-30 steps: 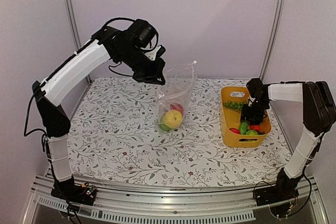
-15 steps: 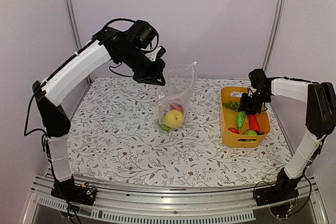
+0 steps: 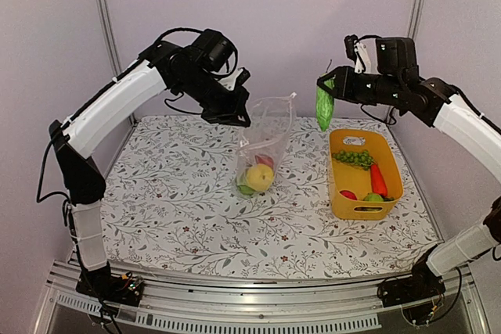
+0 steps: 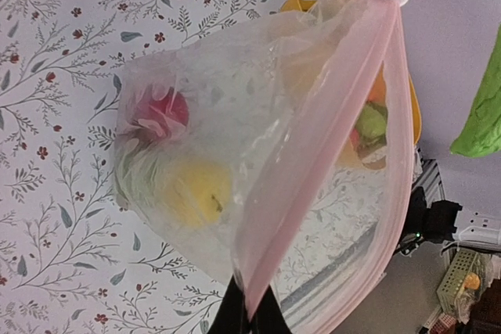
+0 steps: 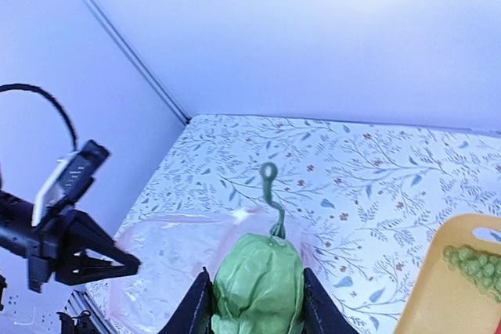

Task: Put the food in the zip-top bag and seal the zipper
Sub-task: Place the fake vegetable in the zipper food storage bag.

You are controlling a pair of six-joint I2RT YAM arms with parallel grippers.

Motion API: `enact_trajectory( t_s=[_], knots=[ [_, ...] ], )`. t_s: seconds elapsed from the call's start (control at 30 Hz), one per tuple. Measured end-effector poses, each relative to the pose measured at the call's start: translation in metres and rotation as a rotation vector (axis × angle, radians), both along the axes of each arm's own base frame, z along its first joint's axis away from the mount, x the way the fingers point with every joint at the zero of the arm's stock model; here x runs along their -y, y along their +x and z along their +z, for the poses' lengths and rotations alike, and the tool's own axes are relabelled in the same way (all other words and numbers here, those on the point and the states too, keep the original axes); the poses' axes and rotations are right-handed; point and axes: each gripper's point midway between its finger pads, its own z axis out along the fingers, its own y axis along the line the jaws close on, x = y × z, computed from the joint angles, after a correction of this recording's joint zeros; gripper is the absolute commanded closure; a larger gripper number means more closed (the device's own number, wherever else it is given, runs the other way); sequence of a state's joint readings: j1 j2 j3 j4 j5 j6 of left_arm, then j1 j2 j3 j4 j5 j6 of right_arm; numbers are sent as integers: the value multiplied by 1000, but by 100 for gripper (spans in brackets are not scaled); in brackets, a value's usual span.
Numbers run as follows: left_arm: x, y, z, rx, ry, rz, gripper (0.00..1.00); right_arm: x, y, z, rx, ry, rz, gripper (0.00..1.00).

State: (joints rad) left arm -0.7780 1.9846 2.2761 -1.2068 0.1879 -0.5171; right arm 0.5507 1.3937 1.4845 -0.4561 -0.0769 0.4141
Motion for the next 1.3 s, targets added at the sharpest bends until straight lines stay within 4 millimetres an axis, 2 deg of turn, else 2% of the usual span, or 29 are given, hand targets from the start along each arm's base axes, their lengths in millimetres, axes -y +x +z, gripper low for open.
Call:
enact_trajectory(
  t_s=[0.1, 0.23, 0.37, 0.47, 0.57, 0.63, 0.73, 0.8, 0.9, 0.97, 1.1, 1.23, 1.3],
  knots=[
    [3, 0, 0, -6, -12, -5, 100, -30, -17, 35, 100, 52, 85, 94],
    [5, -1, 1, -13, -26, -9, 100, -61, -36, 59, 194, 97, 170, 94],
    [7, -2, 2, -21, -36, -13, 100, -84, -50, 77, 292, 113, 231, 93],
    [8, -3, 2, -27, -40, -13, 100, -99, -50, 83, 358, 115, 251, 83],
    [8, -4, 2, -34, -45, -12, 100, -106, -41, 84, 417, 102, 244, 76],
    [9, -4, 2, -37, -48, -12, 100, -109, -35, 80, 452, 83, 229, 53],
    [9, -5, 2, -41, -51, -11, 100, -114, -21, 64, 482, 24, 205, 35],
    [9, -5, 2, -42, -52, -10, 100, -120, -15, 50, 481, -19, 212, 28],
    [9, -4, 3, -42, -53, -9, 100, -124, -13, 34, 451, -58, 227, 25],
    [8, -4, 3, -42, -53, -7, 100, -123, -16, 33, 441, -67, 232, 25],
    [8, -2, 3, -42, -55, -3, 100, -109, -35, 43, 422, -62, 260, 28],
    [8, -2, 3, -42, -57, -4, 100, -88, -62, 63, 413, -49, 280, 30],
    [8, -2, 2, -43, -59, -6, 100, -78, -72, 63, 387, -44, 277, 33]
  ],
)
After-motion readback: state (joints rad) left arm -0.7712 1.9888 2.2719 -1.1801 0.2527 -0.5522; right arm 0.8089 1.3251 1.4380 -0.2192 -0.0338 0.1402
